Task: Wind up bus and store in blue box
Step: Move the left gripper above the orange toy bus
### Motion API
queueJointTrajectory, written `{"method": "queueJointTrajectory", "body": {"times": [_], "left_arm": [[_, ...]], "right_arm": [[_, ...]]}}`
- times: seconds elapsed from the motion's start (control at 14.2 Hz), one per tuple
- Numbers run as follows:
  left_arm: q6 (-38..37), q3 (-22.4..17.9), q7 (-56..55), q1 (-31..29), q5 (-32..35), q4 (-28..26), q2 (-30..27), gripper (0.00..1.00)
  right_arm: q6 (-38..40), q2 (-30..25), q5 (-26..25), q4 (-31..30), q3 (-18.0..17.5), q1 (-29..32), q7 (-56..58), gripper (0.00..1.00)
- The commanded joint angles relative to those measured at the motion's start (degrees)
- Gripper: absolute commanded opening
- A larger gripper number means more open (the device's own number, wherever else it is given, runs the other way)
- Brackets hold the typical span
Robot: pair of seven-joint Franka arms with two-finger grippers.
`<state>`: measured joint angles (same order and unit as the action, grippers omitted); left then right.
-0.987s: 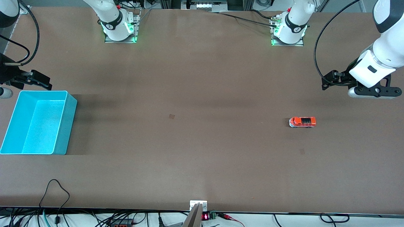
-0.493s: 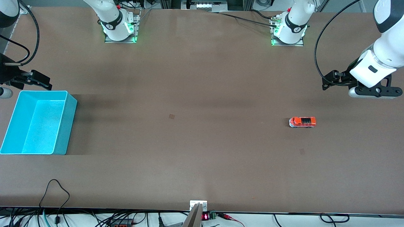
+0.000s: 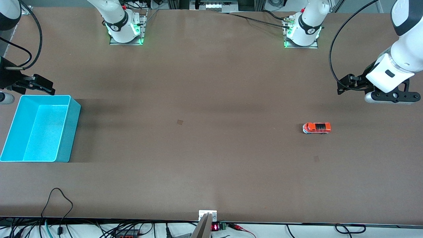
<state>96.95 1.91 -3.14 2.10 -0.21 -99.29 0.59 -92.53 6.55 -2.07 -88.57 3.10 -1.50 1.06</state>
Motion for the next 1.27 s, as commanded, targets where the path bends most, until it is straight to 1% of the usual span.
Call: {"method": "queueJointTrajectory", "body": {"times": [0.0, 0.21, 0.35, 0.49, 0.56, 0.85, 0.99, 1.13, 1.2], "left_arm": [[-3.24, 0.29, 0.85, -0.17, -1.02, 1.90, 0.82, 1.00], [-7.99, 0.47, 1.11, 0.53, -0.93, 1.99, 0.99, 1.00], [-11.14, 0.64, 1.20, 0.71, -1.19, 1.99, 2.13, 1.00], [-14.31, 0.64, 1.64, 0.89, -1.28, 1.99, 3.09, 1.00], [-15.46, 0.90, 3.90, 0.80, -1.37, 1.99, 3.36, 1.00], [-15.47, 0.91, 21.63, 0.80, -0.67, 1.90, 4.41, 1.00], [-15.21, 0.91, 29.38, 0.71, -0.49, 1.03, 4.59, 1.00], [-12.41, 0.91, 36.75, 0.62, -0.05, 0.06, 6.26, 1.00], [-9.18, 0.82, 42.37, 0.28, 0.38, -0.81, 7.05, 1.00]], "right_arm": [[-0.55, 2.05, -0.39, 0.24, -0.29, 0.18, 1.05, 1.00], [-0.55, 3.98, -0.57, 0.24, -0.20, 0.44, 1.13, 1.00], [-0.37, 5.31, -2.49, 0.24, -0.29, 0.36, 1.13, 1.00], [0.07, 5.40, -2.59, 0.15, -0.29, 0.36, 1.13, 1.00], [0.16, 5.40, -2.59, 0.15, -0.20, 0.44, 1.13, 1.00], [-0.28, 5.49, -3.21, -0.02, -0.29, 0.44, 0.96, 1.00], [0.07, 5.75, -3.21, 0.07, -0.29, 0.27, 0.61, 1.00], [0.16, 5.75, -3.12, -0.02, -0.29, 0.36, 0.43, 1.00], [0.16, 5.75, -3.12, 0.06, -0.29, 0.44, 0.60, 1.00]]}}
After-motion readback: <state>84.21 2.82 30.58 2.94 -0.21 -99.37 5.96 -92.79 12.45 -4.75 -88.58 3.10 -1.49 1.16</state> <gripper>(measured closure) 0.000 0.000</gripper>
